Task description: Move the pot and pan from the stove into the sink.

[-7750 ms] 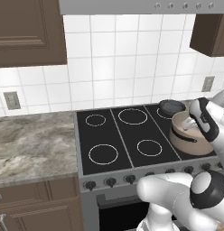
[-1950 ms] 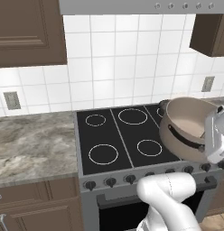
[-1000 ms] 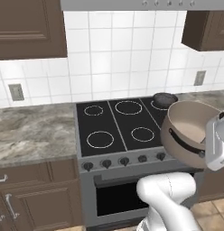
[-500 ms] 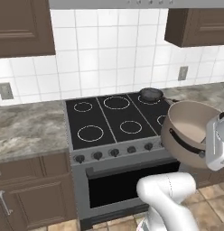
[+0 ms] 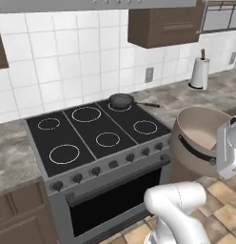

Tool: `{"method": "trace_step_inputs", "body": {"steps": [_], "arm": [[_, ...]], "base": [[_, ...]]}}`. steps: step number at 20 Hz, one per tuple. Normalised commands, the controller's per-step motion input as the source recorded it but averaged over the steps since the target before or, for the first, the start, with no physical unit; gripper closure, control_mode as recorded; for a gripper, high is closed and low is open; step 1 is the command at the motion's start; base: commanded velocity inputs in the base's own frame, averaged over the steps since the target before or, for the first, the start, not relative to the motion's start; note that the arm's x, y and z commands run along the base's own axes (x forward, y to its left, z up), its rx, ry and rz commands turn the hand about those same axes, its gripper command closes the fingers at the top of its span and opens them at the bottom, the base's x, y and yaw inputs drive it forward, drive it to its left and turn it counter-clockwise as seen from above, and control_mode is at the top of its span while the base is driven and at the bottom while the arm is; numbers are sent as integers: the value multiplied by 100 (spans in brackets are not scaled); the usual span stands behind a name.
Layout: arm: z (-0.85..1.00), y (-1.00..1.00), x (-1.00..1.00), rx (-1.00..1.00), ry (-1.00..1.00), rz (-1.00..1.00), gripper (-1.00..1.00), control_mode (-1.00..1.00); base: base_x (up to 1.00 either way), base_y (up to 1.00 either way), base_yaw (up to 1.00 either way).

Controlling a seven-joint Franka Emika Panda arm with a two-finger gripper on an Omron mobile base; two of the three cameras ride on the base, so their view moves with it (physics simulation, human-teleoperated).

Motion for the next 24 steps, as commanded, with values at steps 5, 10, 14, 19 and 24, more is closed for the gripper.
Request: {"method": "trace_step_inputs", "body": {"steps": [5, 10, 14, 19, 24], "arm": [[0, 0, 0, 0, 0, 0, 100, 100], [0, 0, 0, 0, 0, 0, 100, 100], [0, 0, 0, 0, 0, 0, 100, 100], [0, 0, 0, 0, 0, 0, 100, 100], [0, 0, 0, 0, 0, 0, 100, 100]], "base": [[0, 0, -50], [0, 0, -50], [0, -2, -49], [0, -3, -49], [0, -3, -49]]}}
